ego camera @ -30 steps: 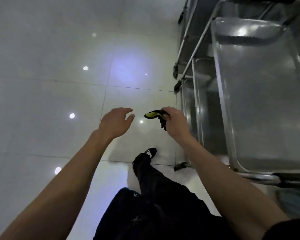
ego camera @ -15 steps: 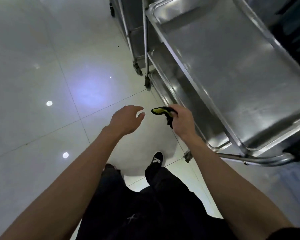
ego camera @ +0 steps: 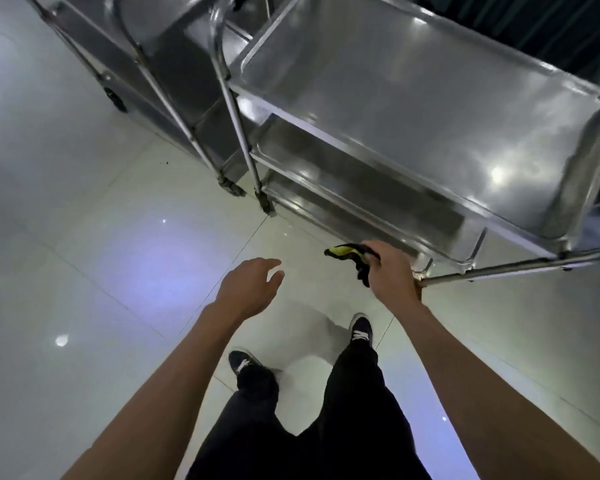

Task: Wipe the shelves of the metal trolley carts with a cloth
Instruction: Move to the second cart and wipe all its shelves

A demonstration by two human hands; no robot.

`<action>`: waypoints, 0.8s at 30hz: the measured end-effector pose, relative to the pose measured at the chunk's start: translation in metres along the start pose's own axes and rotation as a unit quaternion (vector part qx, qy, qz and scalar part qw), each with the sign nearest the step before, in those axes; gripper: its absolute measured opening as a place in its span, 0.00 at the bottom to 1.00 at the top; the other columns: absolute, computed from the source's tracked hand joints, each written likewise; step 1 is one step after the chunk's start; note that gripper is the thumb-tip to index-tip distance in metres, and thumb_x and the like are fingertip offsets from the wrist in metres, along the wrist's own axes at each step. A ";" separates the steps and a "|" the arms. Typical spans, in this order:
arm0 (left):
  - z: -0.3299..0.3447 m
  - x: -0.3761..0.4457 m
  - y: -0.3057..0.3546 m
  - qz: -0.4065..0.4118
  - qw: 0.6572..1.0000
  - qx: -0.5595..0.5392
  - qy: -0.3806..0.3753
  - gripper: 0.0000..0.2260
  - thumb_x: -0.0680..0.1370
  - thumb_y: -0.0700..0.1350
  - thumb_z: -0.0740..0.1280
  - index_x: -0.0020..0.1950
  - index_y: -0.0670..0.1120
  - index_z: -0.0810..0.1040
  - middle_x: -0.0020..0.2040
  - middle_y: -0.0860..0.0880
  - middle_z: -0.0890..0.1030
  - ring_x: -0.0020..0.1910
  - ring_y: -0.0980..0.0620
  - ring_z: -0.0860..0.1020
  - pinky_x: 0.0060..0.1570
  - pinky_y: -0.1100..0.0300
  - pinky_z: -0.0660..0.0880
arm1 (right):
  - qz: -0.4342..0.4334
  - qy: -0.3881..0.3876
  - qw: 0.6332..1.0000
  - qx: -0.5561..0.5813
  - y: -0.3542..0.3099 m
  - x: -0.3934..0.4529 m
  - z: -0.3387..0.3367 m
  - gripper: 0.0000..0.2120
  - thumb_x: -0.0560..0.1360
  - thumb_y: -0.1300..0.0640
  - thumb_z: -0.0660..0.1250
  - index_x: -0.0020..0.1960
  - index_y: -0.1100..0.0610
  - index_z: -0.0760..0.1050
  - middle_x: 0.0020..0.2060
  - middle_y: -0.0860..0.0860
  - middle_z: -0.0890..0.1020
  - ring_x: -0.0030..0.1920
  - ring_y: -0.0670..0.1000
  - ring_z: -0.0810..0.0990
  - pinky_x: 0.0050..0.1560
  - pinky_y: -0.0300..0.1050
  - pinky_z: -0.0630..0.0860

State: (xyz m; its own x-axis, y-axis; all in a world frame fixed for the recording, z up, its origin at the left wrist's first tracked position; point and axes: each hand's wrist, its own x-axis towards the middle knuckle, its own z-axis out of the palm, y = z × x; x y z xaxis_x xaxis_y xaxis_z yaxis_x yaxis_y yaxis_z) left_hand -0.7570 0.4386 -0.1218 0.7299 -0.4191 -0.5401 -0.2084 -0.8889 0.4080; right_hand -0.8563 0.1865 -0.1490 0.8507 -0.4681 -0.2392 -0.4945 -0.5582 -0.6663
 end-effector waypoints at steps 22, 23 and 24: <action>-0.025 0.267 -0.097 0.152 0.975 0.155 -0.055 0.20 0.83 0.53 0.60 0.76 0.53 0.70 0.73 0.53 0.73 0.72 0.50 0.69 0.66 0.53 0.70 | 0.206 0.153 0.947 0.193 0.011 0.132 0.174 0.14 0.82 0.62 0.61 0.56 0.47 0.81 0.42 0.46 0.84 0.39 0.49 0.83 0.33 0.46 0.81; -0.027 0.276 -0.100 0.162 0.973 0.157 -0.053 0.21 0.83 0.53 0.60 0.76 0.53 0.70 0.73 0.53 0.73 0.72 0.50 0.69 0.66 0.52 0.70 | 0.205 0.163 0.945 0.198 0.011 0.135 0.179 0.14 0.82 0.62 0.60 0.57 0.48 0.81 0.41 0.49 0.84 0.38 0.50 0.84 0.30 0.47 0.81; -0.030 0.285 -0.102 0.174 0.970 0.161 -0.052 0.21 0.83 0.53 0.60 0.76 0.53 0.70 0.73 0.53 0.73 0.72 0.49 0.69 0.65 0.52 0.70 | 0.204 0.178 0.940 0.206 0.009 0.139 0.183 0.15 0.82 0.63 0.60 0.57 0.48 0.81 0.41 0.51 0.84 0.37 0.49 0.84 0.28 0.46 0.80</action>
State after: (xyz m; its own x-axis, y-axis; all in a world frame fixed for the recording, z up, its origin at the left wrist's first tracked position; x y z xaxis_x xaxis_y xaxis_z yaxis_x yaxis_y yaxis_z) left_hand -0.5084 0.4151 -0.2953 0.5130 -0.7059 -0.4884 -0.6352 -0.6949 0.3371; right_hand -0.7103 0.2418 -0.3176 0.4559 -0.8259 -0.3317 -0.5935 -0.0044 -0.8048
